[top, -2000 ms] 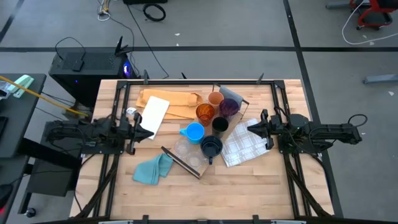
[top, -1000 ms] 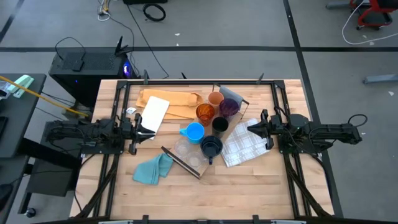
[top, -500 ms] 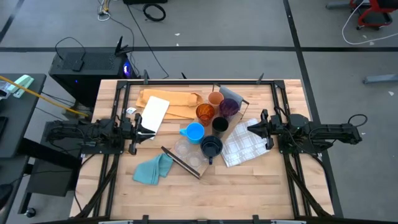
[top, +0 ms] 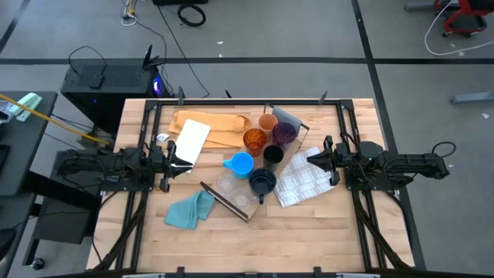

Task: Stack small to large cups/mugs on shelf
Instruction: Return to Home Position

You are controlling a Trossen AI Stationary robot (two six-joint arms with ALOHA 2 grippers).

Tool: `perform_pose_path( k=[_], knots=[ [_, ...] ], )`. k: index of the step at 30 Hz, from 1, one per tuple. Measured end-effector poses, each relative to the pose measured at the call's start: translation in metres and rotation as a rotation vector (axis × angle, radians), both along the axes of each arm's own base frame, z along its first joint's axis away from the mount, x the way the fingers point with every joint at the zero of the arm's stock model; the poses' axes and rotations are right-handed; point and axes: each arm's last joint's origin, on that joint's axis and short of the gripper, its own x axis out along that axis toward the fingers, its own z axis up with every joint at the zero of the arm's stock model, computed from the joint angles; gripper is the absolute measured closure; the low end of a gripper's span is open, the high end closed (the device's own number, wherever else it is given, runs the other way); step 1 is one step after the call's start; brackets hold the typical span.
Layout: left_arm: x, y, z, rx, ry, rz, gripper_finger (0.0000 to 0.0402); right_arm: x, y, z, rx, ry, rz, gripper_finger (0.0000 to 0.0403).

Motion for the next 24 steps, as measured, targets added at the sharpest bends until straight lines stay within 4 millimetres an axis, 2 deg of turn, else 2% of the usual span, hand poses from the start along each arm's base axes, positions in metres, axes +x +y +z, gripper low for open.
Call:
perform_pose_path(
  k=[12,24],
  knots=[
    [0.0,0.0,0.0,0.0,0.0,0.0,0.0349,0.0,0.0,0.0,0.0,0.0,0.0,0.0366],
    [0.0,0.0,0.0,0.0,0.0,0.0,0.0338,0.0,0.0,-0.0001,0.0,0.0,0.0,0.0366]
  ],
)
